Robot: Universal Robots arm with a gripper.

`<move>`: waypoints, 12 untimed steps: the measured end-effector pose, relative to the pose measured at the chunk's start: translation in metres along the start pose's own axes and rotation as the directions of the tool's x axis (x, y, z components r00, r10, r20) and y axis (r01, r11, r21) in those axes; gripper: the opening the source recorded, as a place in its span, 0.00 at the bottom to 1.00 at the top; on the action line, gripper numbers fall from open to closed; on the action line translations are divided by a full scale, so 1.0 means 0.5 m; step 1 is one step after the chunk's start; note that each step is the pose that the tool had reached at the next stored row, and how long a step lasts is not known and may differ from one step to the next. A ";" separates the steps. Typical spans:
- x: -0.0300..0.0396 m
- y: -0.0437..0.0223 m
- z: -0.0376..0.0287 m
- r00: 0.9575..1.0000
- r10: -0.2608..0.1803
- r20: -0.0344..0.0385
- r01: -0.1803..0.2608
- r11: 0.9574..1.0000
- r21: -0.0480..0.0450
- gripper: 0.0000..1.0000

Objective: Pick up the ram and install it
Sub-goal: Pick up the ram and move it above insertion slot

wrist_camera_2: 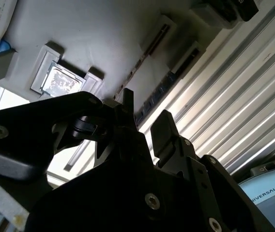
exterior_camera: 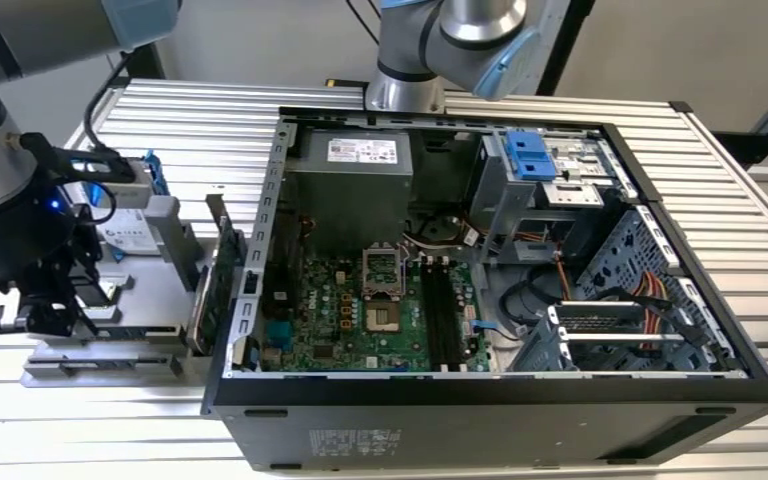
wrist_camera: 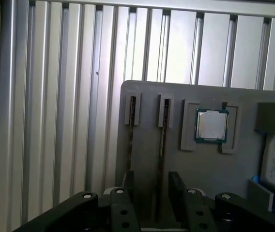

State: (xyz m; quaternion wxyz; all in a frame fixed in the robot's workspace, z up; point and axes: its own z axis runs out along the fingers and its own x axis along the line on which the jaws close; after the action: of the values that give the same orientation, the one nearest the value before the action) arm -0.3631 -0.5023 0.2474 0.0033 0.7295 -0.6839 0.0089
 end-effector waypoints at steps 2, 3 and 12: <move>0.000 0.000 0.007 1.000 0.000 -0.001 0.000 1.000 0.000 1.00; 0.000 0.000 0.010 1.000 0.000 -0.001 0.000 1.000 0.000 1.00; 0.003 0.008 0.043 1.000 0.000 -0.002 0.000 1.000 0.000 1.00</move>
State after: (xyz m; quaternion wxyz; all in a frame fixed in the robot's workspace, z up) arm -0.3666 -0.5044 0.2259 0.0039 0.7296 -0.6838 0.0095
